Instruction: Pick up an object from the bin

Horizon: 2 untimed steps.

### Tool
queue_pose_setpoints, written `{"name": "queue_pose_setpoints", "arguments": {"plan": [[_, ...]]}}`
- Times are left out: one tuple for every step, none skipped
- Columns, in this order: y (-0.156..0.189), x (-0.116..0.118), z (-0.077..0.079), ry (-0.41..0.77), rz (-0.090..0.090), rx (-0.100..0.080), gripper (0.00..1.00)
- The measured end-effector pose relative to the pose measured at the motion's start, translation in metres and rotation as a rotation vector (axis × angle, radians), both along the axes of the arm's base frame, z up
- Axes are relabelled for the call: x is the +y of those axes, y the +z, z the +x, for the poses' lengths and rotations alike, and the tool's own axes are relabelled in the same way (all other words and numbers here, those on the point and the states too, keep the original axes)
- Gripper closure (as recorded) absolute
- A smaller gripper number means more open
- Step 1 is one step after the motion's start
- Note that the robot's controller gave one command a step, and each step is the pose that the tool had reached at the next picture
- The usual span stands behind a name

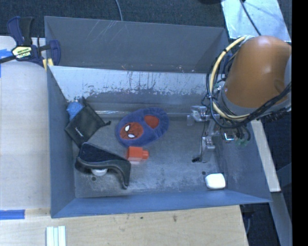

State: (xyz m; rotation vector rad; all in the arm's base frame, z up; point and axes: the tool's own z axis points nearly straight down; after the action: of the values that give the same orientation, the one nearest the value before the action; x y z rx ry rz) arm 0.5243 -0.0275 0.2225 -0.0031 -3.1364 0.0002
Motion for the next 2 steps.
{"name": "queue_pose_setpoints", "arguments": {"plan": [[-0.153, 0.054, 0.101, 0.271, 0.0, -0.012, 0.0], [-0.121, 0.068, 0.099, 0.177, 0.001, -0.013, 0.0]]}}
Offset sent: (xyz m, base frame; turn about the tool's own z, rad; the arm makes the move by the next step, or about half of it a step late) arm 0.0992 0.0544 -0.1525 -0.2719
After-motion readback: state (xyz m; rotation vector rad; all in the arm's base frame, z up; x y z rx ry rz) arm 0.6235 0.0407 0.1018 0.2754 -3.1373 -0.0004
